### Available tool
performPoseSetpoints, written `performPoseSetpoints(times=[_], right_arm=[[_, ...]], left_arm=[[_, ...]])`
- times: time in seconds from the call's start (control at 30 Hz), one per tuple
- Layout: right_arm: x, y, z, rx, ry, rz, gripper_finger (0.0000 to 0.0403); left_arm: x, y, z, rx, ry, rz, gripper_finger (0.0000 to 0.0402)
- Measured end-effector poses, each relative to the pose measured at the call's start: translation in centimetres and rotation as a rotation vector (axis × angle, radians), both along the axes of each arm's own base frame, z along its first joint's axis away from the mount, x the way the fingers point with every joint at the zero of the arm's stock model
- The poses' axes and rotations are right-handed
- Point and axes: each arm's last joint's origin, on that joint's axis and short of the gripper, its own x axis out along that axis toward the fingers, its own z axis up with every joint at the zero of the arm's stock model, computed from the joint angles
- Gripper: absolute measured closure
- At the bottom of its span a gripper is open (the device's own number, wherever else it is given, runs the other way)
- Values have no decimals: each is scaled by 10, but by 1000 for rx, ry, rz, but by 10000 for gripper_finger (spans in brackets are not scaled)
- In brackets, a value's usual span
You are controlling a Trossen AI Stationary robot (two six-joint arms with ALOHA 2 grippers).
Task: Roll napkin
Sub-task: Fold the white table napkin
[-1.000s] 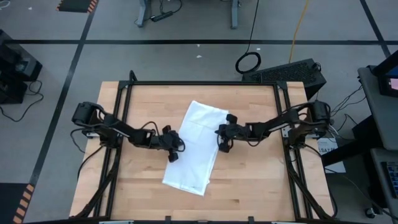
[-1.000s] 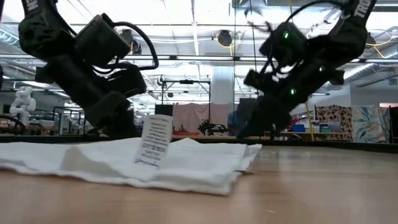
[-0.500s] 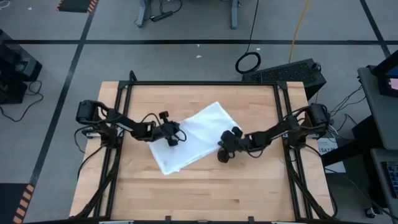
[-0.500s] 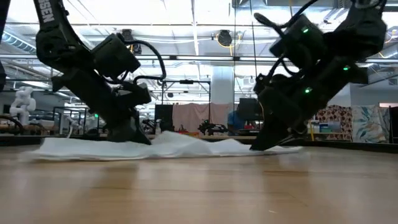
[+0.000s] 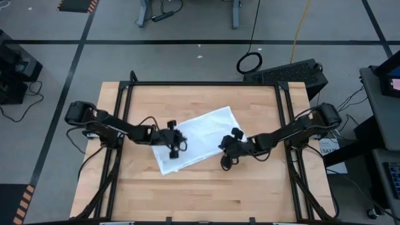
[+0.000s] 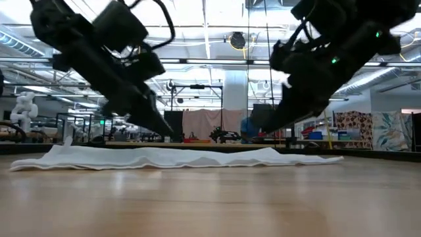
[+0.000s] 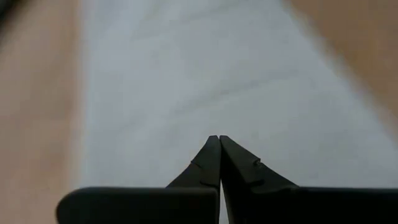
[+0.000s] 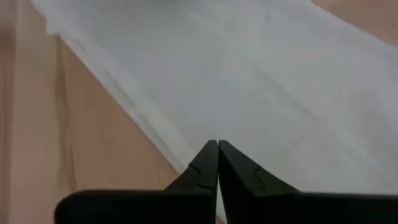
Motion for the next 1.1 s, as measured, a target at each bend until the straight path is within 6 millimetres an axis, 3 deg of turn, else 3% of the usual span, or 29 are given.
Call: performPoseSetpoints(times=[0.17, 0.3, 0.43, 0.67, 1.1], right_arm=[[-21, -3, 13, -140, 129, 129, 399], [-31, -7, 3, -197, 176, 176, 399], [-39, -12, -11, -160, 162, 123, 399], [-59, -12, -34, -5, 180, 26, 399], [-66, 33, -31, 241, 33, 20, 399]], left_arm=[[-9, -38, -2, -171, 40, -94, 397], [-17, -66, -5, -184, 51, -114, 397], [-30, -79, -10, -153, 99, -50, 397], [-47, -83, -23, -121, 145, -12, 397], [-56, -62, -35, 83, 183, 17, 397]])
